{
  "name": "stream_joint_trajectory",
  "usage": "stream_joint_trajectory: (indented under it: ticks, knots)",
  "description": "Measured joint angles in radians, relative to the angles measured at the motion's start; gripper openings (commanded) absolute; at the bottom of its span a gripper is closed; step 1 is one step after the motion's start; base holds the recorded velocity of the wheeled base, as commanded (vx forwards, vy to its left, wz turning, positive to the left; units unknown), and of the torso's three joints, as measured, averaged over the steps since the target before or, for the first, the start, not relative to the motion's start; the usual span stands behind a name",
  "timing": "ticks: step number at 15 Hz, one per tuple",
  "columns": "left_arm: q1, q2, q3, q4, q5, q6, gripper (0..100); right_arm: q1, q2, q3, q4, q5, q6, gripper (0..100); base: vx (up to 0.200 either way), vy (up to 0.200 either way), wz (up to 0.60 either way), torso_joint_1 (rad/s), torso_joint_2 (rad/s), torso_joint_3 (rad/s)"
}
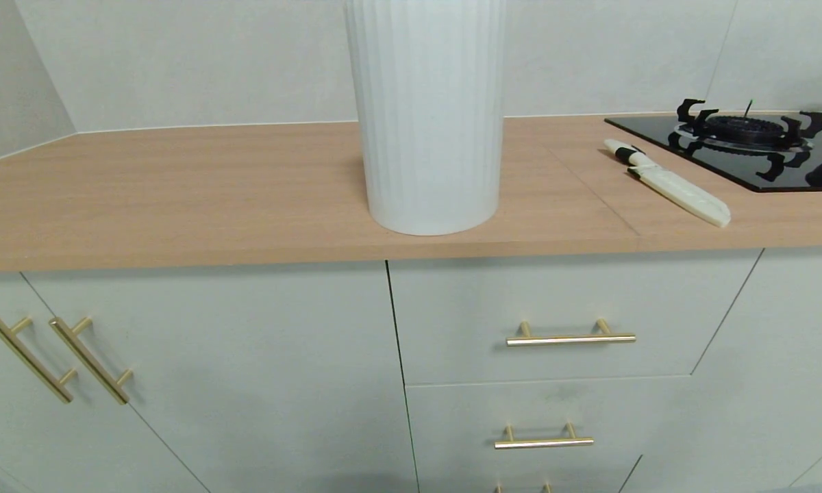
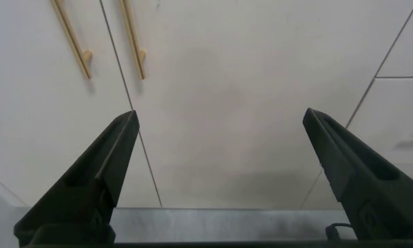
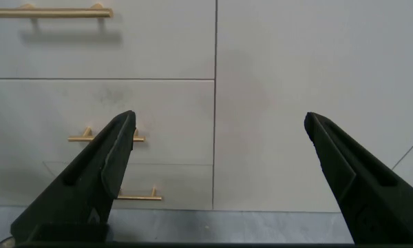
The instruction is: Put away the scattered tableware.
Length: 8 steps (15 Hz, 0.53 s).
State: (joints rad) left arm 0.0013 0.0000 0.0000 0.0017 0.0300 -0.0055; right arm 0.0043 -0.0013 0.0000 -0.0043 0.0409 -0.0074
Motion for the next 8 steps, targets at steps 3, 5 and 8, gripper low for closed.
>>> stream_joint_trajectory:
  ticks: [3,5,8]
  knots:
    - [0.000,0.000,0.000,0.000,0.000,0.000,100,0.000,0.000,0.000,0.000,0.000,0.000,100,0.000,0.000,0.00,0.000,0.00,0.000]
    - [0.000,0.000,0.000,0.000,0.000,0.000,100,0.000,0.000,0.000,0.000,0.000,0.000,100,0.000,0.000,0.00,0.000,0.00,0.000]
    - [0.000,0.000,0.000,0.000,0.000,0.000,100,0.000,0.000,0.000,0.000,0.001,0.000,100,0.000,0.000,0.00,0.000,0.00,0.000]
